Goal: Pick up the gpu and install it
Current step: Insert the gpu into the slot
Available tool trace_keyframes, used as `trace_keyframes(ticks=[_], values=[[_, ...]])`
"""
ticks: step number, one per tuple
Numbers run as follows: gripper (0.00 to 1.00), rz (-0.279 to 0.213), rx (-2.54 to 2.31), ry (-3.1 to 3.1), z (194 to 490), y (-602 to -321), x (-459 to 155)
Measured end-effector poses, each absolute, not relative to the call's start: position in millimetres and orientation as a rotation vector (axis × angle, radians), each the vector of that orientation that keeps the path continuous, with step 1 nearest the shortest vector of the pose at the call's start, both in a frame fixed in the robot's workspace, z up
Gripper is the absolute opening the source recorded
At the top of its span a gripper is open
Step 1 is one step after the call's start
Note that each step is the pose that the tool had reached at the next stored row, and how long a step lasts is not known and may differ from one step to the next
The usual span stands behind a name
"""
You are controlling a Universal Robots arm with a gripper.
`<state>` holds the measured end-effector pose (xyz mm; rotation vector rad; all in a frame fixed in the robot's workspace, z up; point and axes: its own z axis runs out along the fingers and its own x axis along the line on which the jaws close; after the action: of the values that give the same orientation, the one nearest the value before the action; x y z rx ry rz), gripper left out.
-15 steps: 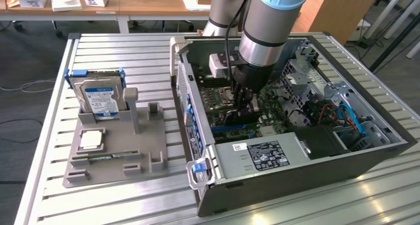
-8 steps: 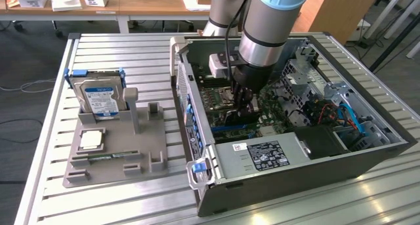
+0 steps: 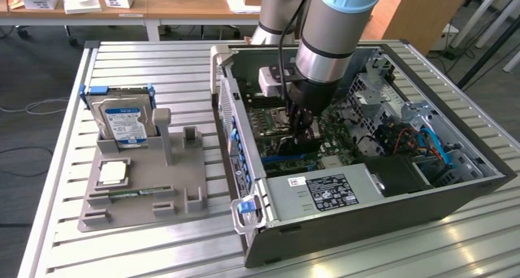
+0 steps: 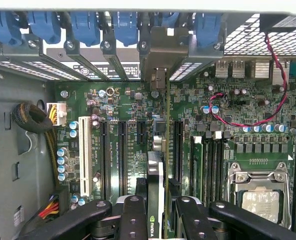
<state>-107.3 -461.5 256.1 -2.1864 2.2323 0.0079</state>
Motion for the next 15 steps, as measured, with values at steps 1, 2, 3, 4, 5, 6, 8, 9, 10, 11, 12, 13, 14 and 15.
trace_keyframes(ticks=[1,2,3,4,5,6,8,9,10,11,12,13,14,15], values=[[0.27,0.008,-2.186,2.232,256.1,-461.5,-107.3],[0.27,0.008,-2.186,2.232,256.1,-461.6,-107.3],[0.27,0.008,-2.186,2.232,256.0,-461.5,-107.3],[0.27,0.008,-2.186,2.232,255.9,-461.5,-107.5],[0.27,0.008,-2.186,2.232,255.9,-461.5,-107.5],[0.27,0.008,-2.186,2.232,255.7,-461.5,-107.6],[0.27,0.008,-2.186,2.232,255.7,-461.5,-107.6],[0.27,0.008,-2.186,2.232,255.7,-461.5,-107.7],[0.27,0.008,-2.186,2.232,255.6,-461.5,-107.7],[0.27,0.008,-2.186,2.232,255.5,-461.5,-107.7],[0.27,0.008,-2.186,2.232,255.5,-461.5,-107.7],[0.27,0.008,-2.186,2.232,255.4,-461.5,-107.7],[0.27,0.008,-2.186,2.232,255.4,-461.5,-107.7],[0.27,0.008,-2.186,2.232,255.4,-461.5,-107.7]])
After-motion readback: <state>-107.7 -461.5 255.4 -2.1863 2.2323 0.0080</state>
